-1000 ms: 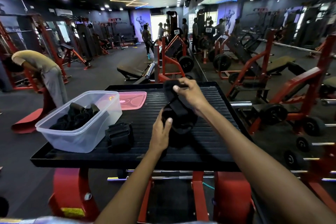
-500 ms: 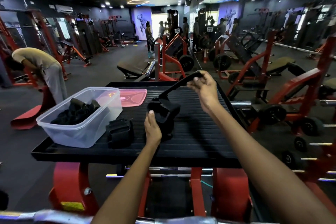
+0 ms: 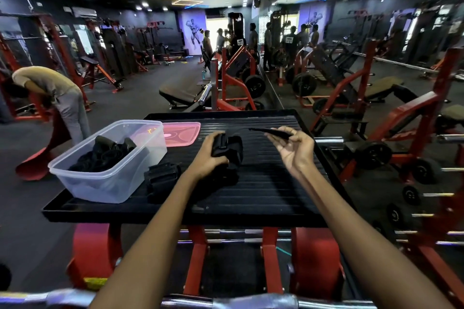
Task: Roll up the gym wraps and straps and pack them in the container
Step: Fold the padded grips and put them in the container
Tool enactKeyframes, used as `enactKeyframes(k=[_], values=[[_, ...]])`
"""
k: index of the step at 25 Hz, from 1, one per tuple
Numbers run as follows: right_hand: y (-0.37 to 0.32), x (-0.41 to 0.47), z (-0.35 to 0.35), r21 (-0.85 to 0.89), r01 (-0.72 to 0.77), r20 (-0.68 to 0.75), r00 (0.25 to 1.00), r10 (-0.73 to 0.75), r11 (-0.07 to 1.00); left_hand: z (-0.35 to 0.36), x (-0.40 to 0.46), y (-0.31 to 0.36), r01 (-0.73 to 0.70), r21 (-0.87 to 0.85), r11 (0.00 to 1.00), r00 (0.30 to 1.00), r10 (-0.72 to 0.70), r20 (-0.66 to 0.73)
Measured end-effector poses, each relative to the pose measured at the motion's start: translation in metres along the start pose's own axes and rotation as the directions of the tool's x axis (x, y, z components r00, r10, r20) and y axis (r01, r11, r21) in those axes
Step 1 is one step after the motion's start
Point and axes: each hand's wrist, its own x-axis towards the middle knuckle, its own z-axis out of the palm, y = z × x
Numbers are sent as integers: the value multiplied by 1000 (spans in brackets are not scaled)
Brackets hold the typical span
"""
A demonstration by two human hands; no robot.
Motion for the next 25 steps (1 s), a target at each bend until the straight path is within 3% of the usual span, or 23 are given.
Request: enactKeyframes(k=[2, 4, 6, 9, 14, 20, 25], values=[[4, 0, -2, 33, -10, -11, 1000, 10, 999, -1, -2, 13, -35, 68, 997, 995, 28, 94], [4, 3, -2, 43, -24, -38, 999, 26, 999, 2, -2, 19, -62, 125, 990, 998, 60, 20], [5, 6, -6, -76, -36, -61, 998, 32, 996, 4, -2, 17, -54, 99, 994, 994, 63, -92], [7, 4, -14, -383, -34, -65, 998, 9, 923, 2, -9, 14, 5, -97, 995, 970, -28, -242], [16, -4, -19, -448, -147, -141, 986, 93, 882, 15, -9, 33, 9, -338, 941, 904, -152, -399], [60, -22, -2, -611, -151, -37, 986, 162, 777, 30, 4, 45, 90, -650, 755, 842, -406, -354], [63, -23, 6, -762, -57, -9, 997, 78, 645, 34, 8, 52, 87, -718, 690, 820, -458, -342]])
